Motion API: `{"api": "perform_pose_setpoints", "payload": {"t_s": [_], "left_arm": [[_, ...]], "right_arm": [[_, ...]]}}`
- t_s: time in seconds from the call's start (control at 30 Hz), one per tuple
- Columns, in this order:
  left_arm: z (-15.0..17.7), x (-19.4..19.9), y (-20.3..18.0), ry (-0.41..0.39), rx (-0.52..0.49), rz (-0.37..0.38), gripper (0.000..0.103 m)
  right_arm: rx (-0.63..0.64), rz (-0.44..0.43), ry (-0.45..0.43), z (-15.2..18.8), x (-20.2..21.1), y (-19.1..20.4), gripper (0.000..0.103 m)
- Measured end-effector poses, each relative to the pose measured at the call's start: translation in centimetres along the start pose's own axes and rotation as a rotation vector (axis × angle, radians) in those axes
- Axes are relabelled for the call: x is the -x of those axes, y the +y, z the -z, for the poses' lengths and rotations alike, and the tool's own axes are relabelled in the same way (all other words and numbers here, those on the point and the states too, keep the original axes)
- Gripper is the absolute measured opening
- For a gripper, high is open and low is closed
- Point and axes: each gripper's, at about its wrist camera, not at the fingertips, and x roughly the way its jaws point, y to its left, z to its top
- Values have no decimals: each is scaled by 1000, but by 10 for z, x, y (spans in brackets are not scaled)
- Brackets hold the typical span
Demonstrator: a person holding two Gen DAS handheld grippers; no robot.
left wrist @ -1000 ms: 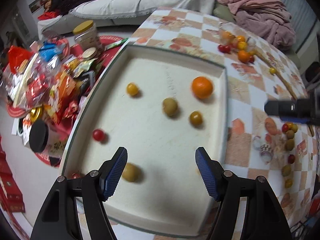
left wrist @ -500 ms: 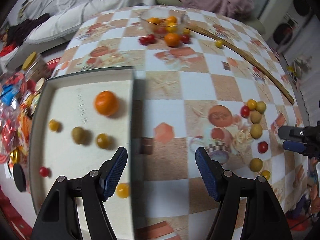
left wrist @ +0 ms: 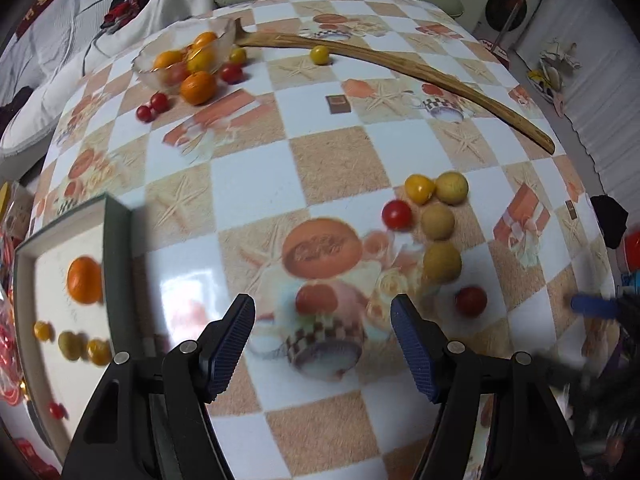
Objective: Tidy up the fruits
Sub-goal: 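Move both open tools back over the fruit on the table, then grasp a red cherry tomato with the left tool while the right tool grasps a yellow one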
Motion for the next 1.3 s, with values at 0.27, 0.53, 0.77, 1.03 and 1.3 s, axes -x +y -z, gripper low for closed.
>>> {"api": "perform_pose_setpoints", "payload": {"t_s": [0.27, 0.53, 0.77, 1.03, 1.3], "left_arm": [[-22, -23, -13, -21, -77, 23, 72], [-34, -41, -27, -33, -109, 10, 72], [-41, -45, -33, -49, -104, -7, 72], [-41, -41, -44, -50, -129, -3, 28], [-36, -34, -33, -18, -86, 71, 22]], "right_arm": [[55, -19, -14, 25, -8, 17, 103], [154, 29, -44, 30, -17, 38, 93], [225, 79, -58, 24, -26, 58, 78], [307, 137, -78, 29, -28, 76, 45], [185, 10, -58, 27, -18, 59, 24]]}}
